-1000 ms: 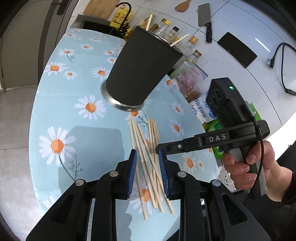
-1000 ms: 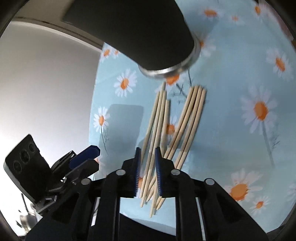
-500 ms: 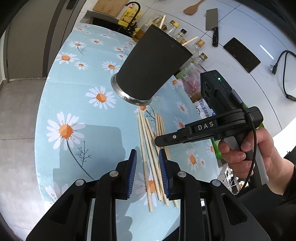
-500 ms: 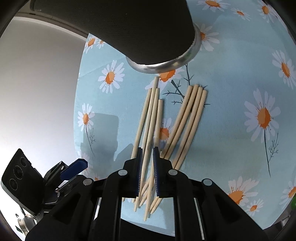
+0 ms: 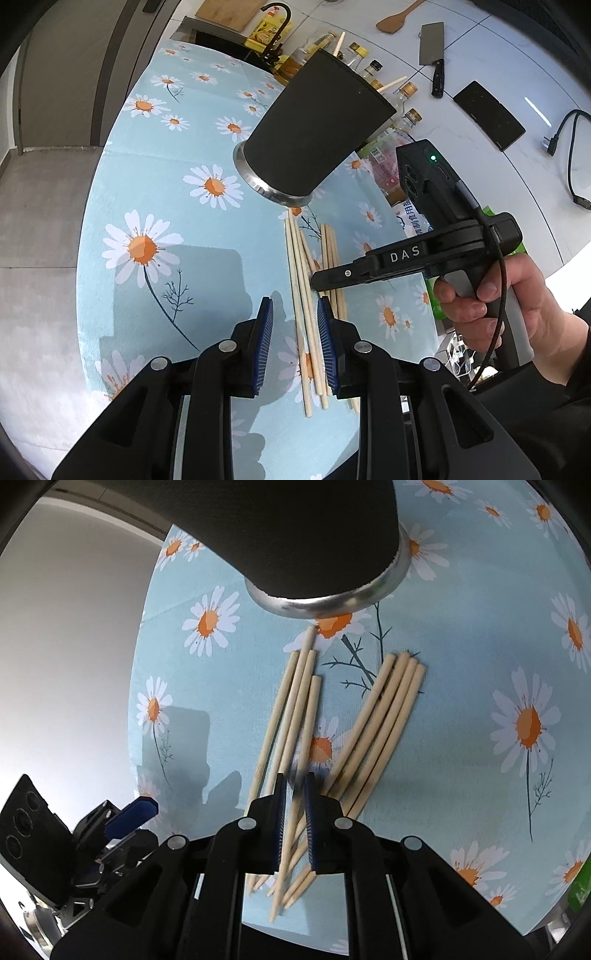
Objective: Organize utensils
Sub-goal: 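Return the right tool to the pile and grasp another chopstick while the left tool follows, then grasp a chopstick with the left tool while the right tool holds its chopstick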
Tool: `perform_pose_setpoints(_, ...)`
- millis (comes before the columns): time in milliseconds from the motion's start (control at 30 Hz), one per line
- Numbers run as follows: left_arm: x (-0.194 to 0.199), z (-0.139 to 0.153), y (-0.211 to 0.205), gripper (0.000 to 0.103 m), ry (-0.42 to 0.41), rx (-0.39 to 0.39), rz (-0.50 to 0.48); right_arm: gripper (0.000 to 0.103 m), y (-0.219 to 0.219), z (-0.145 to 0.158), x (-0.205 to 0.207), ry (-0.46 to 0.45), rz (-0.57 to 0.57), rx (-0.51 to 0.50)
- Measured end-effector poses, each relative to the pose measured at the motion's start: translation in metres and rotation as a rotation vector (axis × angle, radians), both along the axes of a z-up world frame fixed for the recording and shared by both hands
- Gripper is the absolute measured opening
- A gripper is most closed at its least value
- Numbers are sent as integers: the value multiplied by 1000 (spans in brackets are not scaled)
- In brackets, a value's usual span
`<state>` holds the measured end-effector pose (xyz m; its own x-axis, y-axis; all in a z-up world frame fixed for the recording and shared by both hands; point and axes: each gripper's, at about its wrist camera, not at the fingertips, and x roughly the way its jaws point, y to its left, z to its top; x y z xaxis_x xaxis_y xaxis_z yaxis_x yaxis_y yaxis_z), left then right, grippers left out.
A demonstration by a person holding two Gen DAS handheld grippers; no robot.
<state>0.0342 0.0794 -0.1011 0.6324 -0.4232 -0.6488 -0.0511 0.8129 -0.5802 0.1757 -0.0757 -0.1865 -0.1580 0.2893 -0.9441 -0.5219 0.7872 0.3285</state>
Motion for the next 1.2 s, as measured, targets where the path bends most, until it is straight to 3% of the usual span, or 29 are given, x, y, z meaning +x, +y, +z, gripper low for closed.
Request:
perform_pose_setpoints(233, 4, -2, -2, 24, 13, 7, -10, 6, -5, -4, 0, 9, -16, 25)
perform_pose_setpoints(467, 17, -4, -10, 24, 59, 45, -40, 6, -22, 17, 5, 23, -47, 110)
perform_pose_setpoints(667, 36, -9, -21, 24, 130, 110, -59, 6, -39, 39, 3, 16, -54, 191)
perform_pose_setpoints(833, 55, -12, -40, 24, 211, 221, -105, 6, -61, 54, 6, 0, -58, 258)
perform_pose_setpoints(1200, 86, -21, -59, 23, 374, 369, -76, 6, -101, 67, 23, 30, -66, 356)
